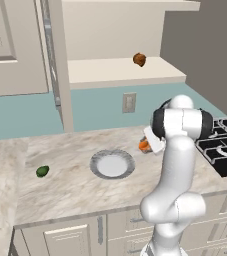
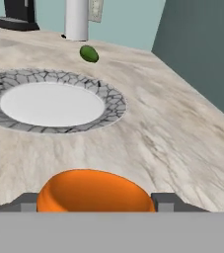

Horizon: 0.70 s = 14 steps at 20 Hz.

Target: Pick the avocado and bread from the counter and place them on the plate. Then pick the jam from the cabinet and place it next to the plate. Lastly close the cabinet door.

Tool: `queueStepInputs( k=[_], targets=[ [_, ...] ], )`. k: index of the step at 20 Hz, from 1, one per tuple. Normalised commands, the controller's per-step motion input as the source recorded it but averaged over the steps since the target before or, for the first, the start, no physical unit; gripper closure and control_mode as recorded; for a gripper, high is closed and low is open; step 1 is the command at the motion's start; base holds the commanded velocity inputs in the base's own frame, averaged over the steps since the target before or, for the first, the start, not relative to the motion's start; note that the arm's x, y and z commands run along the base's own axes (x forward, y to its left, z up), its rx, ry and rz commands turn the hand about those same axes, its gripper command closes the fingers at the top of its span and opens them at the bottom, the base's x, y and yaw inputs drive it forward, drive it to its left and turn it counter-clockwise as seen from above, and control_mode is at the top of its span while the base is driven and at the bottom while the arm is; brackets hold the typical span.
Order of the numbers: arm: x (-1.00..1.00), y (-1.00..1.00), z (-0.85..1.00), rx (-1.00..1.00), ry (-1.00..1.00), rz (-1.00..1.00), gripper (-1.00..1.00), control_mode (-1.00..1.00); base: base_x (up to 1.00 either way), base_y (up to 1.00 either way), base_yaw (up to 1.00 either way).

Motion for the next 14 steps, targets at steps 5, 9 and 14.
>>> queueStepInputs(
  k=[5, 9, 14],
  targets=[
    [0.0, -0.16, -0.44, 0.0, 0.0, 0.17, -1.0, -1.0, 0.0, 0.0, 0.0],
    [0.0, -0.28, -0.39, 0.0, 0.0, 0.17, -1.0, -1.0, 0.0, 0.0, 0.0],
    [-0.03, -0.44, -0.35, 0.0, 0.0, 0.2, -1.0, -1.0, 0.0, 0.0, 0.0]
  ],
)
